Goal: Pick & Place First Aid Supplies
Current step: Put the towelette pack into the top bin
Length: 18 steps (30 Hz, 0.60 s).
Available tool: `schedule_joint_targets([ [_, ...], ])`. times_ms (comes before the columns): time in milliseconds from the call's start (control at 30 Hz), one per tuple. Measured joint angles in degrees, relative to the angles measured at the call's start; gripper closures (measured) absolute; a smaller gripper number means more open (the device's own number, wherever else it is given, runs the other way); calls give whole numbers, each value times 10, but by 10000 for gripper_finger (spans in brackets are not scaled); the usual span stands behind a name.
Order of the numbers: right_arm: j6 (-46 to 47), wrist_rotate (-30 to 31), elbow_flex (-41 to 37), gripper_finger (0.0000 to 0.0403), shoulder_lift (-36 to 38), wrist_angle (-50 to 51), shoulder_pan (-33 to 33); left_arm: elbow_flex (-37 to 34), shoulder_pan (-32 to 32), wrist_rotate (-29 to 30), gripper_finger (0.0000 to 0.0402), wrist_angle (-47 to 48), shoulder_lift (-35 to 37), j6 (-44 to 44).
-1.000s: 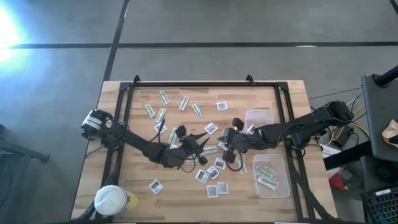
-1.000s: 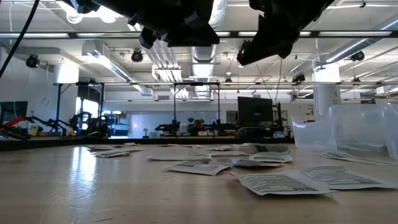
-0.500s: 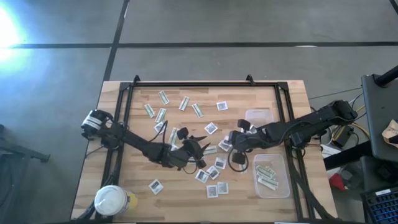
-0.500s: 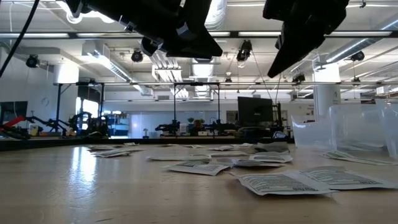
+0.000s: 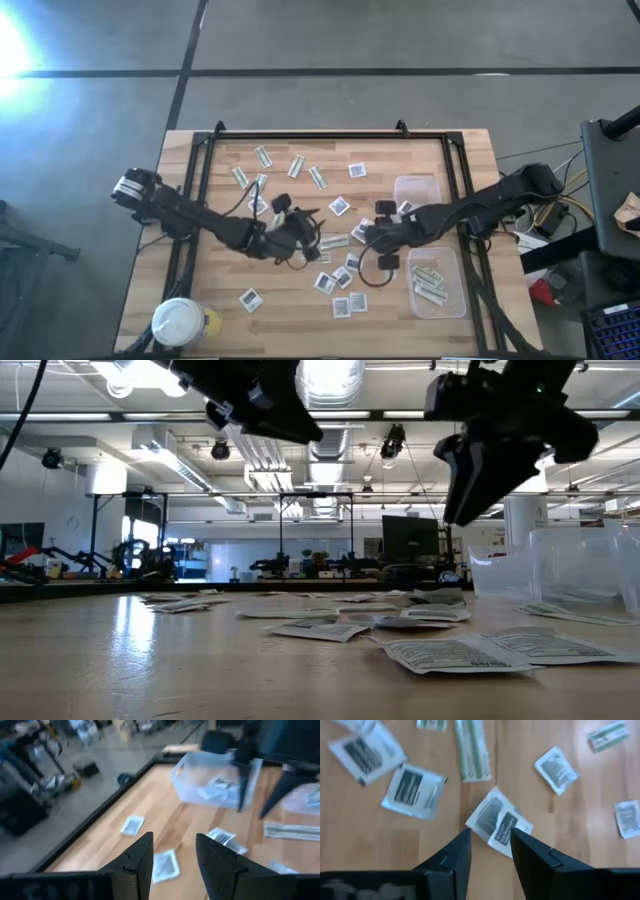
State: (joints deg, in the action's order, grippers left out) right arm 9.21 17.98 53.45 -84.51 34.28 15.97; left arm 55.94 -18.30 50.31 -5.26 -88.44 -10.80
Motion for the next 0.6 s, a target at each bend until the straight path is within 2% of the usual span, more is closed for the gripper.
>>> schedule_joint_targets([
  [167, -30, 6, 4, 254, -51, 0, 8, -16, 9, -4, 259, 73, 13, -58],
  [333, -27, 68, 18, 252, -101, 0, 9, -23, 19, -4, 259, 73, 14, -61],
  [600, -18, 75, 47, 255, -152, 3, 7, -24, 21, -4, 259, 69, 14, -70],
])
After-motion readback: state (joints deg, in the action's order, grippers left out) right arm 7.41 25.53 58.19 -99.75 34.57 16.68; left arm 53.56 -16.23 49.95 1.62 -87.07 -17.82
